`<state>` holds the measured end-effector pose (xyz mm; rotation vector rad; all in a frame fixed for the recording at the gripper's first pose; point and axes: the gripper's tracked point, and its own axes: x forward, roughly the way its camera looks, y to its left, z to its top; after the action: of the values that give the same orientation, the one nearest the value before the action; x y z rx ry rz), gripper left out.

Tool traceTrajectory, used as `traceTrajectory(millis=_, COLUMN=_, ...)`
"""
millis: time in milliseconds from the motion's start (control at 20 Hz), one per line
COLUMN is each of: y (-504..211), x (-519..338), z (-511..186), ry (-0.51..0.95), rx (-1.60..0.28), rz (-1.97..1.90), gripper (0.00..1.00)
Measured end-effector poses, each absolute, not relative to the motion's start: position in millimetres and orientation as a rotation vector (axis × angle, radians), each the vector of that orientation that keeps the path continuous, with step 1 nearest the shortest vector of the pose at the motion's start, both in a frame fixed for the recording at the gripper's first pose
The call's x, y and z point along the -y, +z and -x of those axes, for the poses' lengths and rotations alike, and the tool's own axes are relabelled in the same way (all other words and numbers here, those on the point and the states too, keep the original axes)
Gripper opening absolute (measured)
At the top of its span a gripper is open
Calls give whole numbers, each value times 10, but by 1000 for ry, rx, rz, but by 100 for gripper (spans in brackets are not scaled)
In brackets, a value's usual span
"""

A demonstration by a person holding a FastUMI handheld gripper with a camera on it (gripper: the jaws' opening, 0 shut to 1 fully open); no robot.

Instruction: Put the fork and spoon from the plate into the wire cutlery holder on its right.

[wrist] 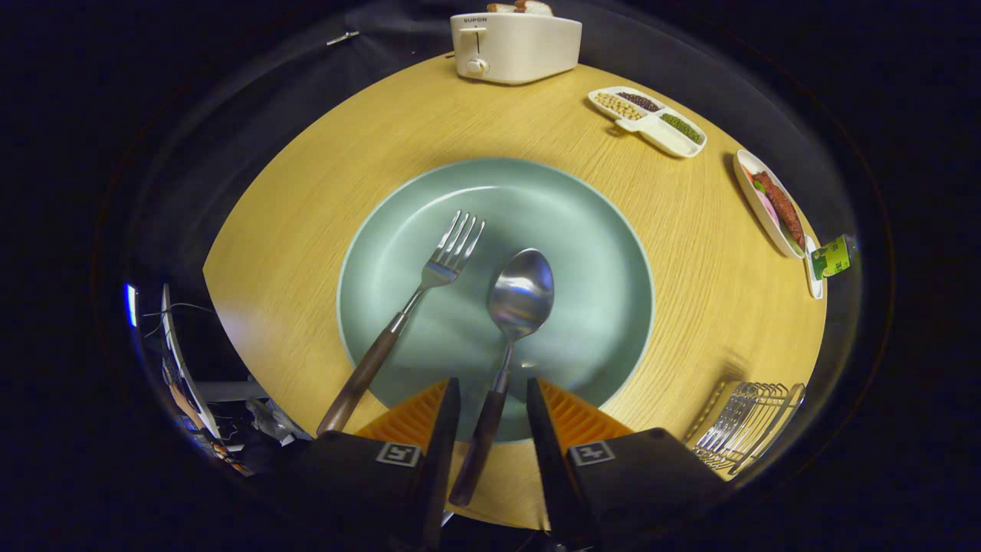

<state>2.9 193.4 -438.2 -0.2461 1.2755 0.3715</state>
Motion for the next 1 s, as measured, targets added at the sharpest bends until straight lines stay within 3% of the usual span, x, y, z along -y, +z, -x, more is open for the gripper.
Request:
traceTrajectory(millis=100, y=-4408, x=-1958, z=-104, ry=381, rx=-1266, rz=252, gripper=39)
traceTrajectory(millis=250, y=-4364, x=-1917, z=-138, ry=354, rx=-1278, rz=257, gripper=38)
traceTrajectory(millis=300, y=-4360, x=-1904, z=-178, ry=338, rx=-1283, rz=247, gripper=20)
traceTrajectory(millis=450, y=-4404, x=-1897, z=-161, ry=315, rx=-1329, rz=165, gripper=10)
traceTrajectory(millis=1000, y=-3552, x=-1313, z=-125, ry=322, rx=-1236, rz=-13, gripper=10)
